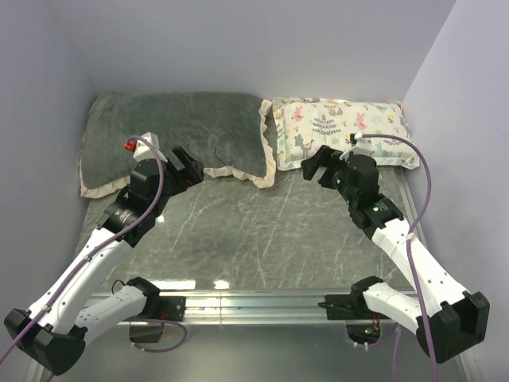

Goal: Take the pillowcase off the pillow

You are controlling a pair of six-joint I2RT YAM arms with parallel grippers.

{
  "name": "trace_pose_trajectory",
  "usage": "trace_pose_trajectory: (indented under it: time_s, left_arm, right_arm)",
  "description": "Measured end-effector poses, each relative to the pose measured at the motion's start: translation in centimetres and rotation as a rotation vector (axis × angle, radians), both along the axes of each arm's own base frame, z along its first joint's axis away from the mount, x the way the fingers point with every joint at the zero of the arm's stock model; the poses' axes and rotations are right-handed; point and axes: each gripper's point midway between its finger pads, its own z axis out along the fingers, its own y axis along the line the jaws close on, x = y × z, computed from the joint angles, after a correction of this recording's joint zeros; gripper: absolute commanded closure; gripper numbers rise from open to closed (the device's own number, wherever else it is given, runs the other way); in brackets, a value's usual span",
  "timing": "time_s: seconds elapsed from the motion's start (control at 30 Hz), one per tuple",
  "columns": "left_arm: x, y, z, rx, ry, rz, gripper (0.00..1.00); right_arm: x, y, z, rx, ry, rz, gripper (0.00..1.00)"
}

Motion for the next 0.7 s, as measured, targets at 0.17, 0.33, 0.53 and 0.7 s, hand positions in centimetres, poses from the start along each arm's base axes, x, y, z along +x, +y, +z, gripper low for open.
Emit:
trace_pose_trajectory:
  time_s: [0.17, 0.33, 0.53, 0.7]
  left_arm:
    - [0.3, -0.2, -0.6, 0.003, 0.02, 0.003, 0.01]
    - [1.0, -0.1, -2.0, 0.019, 0.06, 0.031, 0.01]
    - [2.9, 0.5, -3.7, 0.025, 0.101, 0.128, 0.01]
    - [7.8, 1.4, -5.8, 0.04, 0.137, 0.247, 0.01]
  right_arm:
    - [0.0, 0.0, 0.0, -0.003, -0.001, 0.001, 0.0]
    - [0.2, 0.2, -0.2, -0.005, 0.001, 0.013, 0.0]
    - [2.7, 1.9, -1.7, -0.024, 0.038, 0.057, 0.0]
    - [8.6, 5.3, -3.1, -0.046, 0.09, 0.119, 0.0]
